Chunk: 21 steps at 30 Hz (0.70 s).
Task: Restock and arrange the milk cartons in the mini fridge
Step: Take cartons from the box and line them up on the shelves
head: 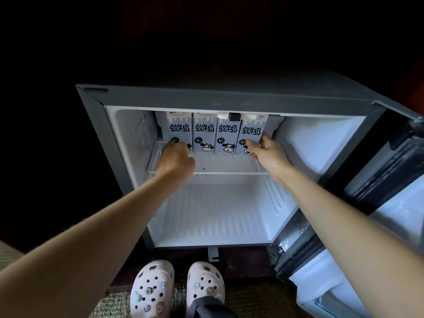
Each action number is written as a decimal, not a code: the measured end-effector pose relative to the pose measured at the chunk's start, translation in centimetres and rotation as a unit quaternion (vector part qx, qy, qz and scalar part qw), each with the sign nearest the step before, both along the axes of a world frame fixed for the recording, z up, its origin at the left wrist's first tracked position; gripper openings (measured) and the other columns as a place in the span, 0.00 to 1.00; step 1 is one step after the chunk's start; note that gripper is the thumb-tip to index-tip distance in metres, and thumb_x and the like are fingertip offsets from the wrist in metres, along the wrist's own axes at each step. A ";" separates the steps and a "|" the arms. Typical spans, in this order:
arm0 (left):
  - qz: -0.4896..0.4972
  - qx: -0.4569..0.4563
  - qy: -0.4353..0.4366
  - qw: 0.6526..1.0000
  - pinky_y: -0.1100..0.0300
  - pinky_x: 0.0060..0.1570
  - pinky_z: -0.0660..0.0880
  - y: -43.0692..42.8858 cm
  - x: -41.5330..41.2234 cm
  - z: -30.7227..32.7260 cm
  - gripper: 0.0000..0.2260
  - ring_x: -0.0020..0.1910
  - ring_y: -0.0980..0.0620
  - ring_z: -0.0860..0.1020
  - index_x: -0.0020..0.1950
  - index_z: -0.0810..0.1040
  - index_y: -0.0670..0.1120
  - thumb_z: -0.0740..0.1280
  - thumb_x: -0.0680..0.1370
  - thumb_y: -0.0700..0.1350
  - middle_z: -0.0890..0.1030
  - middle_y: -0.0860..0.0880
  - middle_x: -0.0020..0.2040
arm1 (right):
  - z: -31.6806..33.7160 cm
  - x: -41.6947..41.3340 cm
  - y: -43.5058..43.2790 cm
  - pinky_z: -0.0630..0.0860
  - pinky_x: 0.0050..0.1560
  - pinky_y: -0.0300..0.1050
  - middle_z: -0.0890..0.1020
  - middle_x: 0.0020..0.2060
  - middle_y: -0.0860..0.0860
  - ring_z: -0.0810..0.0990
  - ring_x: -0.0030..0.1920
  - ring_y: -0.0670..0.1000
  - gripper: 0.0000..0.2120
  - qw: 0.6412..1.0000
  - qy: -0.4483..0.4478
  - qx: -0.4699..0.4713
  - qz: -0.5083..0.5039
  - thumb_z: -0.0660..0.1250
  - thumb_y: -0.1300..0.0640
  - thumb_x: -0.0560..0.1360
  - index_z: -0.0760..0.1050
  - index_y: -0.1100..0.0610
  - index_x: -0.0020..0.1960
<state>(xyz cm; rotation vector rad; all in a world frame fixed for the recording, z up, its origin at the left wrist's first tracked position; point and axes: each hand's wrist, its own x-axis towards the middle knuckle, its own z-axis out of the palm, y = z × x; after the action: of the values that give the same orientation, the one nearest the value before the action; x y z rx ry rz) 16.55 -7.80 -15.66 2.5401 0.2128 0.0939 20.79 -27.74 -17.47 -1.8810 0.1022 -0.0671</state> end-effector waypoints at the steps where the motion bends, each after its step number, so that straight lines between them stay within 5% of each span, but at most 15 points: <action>1: -0.008 0.000 0.004 1.000 0.56 0.44 0.70 0.0 -0.1 0.1 0.07 0.45 0.47 0.71 0.44 0.74 0.44 0.60 0.75 0.34 0.72 0.47 0.44 | -0.1 -0.1 0.1 0.71 0.30 0.21 0.75 0.53 0.49 0.74 0.41 0.42 0.17 1.000 0.002 -0.006 -0.004 0.60 0.59 0.79 0.67 0.57 0.68; 4: -0.031 -0.011 0.023 0.999 0.65 0.35 0.66 0.1 -0.8 0.2 0.06 0.45 0.49 0.69 0.46 0.71 0.44 0.59 0.76 0.34 0.67 0.52 0.36 | 0.0 -0.7 0.3 0.72 0.39 0.31 0.76 0.55 0.52 0.74 0.40 0.42 0.18 0.999 0.025 -0.021 0.000 0.59 0.62 0.79 0.66 0.57 0.69; 6: -0.042 -0.023 0.025 0.999 0.70 0.32 0.63 0.2 -1.8 0.5 0.09 0.47 0.50 0.69 0.54 0.74 0.41 0.59 0.77 0.34 0.71 0.49 0.42 | 0.4 -1.6 0.6 0.73 0.41 0.35 0.74 0.62 0.54 0.75 0.48 0.47 0.22 0.999 0.049 -0.018 0.007 0.57 0.67 0.78 0.64 0.56 0.70; 11: -0.050 -0.021 0.034 0.998 0.60 0.48 0.70 0.6 -5.6 3.1 0.15 0.56 0.44 0.75 0.62 0.75 0.40 0.58 0.76 0.35 0.77 0.40 0.60 | 2.0 -5.4 2.2 0.72 0.62 0.50 0.66 0.70 0.56 0.71 0.65 0.57 0.27 0.993 0.071 -0.068 -0.067 0.56 0.70 0.75 0.59 0.57 0.73; 15: -0.019 -0.018 0.001 1.000 0.57 0.50 0.75 2.1 -10.2 6.0 0.14 0.51 0.42 0.77 0.56 0.79 0.39 0.58 0.75 0.36 0.79 0.39 0.56 | 4.2 -10.2 5.5 0.72 0.60 0.49 0.72 0.66 0.57 0.74 0.61 0.57 0.21 0.993 0.057 -0.104 -0.013 0.58 0.67 0.75 0.66 0.59 0.68; 21: 0.032 -0.053 -0.054 0.997 0.60 0.54 0.73 7.4 -21.1 8.6 0.11 0.56 0.44 0.79 0.53 0.82 0.43 0.61 0.76 0.39 0.82 0.42 0.54 | 7.0 -20.3 14.4 0.76 0.56 0.55 0.82 0.53 0.61 0.79 0.55 0.61 0.17 0.989 -0.008 -0.100 0.108 0.59 0.67 0.74 0.72 0.62 0.62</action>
<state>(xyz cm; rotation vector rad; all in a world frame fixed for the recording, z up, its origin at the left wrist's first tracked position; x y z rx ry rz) -4.56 -0.37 -7.01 2.4150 0.2499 0.2376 0.46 -13.38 -10.47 -2.0797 -0.1240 0.0573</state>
